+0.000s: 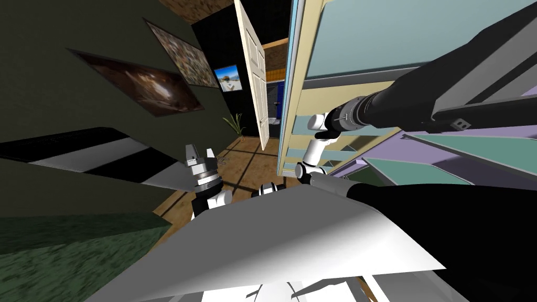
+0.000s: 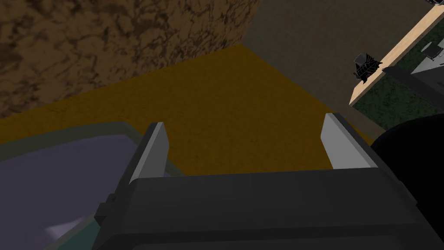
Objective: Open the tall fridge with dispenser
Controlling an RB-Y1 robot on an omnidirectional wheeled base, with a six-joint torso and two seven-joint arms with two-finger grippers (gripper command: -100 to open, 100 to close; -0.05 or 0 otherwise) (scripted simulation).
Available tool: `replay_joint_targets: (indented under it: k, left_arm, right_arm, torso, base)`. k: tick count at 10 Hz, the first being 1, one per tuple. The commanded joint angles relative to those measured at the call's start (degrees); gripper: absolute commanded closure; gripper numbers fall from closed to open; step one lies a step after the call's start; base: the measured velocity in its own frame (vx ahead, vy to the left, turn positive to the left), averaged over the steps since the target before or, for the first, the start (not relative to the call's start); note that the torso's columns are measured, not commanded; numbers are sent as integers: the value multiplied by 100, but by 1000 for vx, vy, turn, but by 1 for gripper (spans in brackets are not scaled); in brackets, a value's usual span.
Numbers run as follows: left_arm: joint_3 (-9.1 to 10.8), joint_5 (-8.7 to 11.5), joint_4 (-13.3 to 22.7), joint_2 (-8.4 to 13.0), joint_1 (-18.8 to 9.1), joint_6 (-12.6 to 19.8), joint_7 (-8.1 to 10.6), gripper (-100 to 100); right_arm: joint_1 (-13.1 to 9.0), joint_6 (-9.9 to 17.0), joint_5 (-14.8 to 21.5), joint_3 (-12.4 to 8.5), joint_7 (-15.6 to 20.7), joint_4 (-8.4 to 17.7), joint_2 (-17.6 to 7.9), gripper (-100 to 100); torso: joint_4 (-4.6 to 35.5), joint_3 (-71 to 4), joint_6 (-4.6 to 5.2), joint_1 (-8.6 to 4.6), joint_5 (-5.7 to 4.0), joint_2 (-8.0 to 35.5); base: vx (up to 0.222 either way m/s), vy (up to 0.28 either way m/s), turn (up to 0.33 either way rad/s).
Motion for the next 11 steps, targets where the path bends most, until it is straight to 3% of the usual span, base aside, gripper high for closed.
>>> replay_joint_targets:
  k: [1, 6, 10, 11]
  left_arm:
    - [0, 0, 0, 0, -1, 0, 0, 0]
    - [0, 0, 0, 0, -1, 0, 0, 0]
    - [0, 0, 0, 0, -2, 0, 0, 0]
    - [0, 0, 0, 0, -3, 0, 0, 0]
  right_arm:
    - [-20, -55, 424, -175, 139, -38, 62, -100]
    - [-33, -535, 1260, -604, 427, -232, 284, -100]
    - [-40, -1204, 1590, -783, 542, -365, 506, -100]
    - [-40, -1267, 1590, -783, 542, -365, 506, -100]
  torso:
    - [2, 6, -5, 1, 1, 13]
    - [0, 1, -3, -8, -2, 3]
    - [5, 12, -2, 3, 1, 20]
    - [6, 13, -2, 1, 1, 22]
  base:
    - [122, 12, -96]
    - [149, -12, -116]
    - [92, -2, -46]
    - [23, -6, -10]
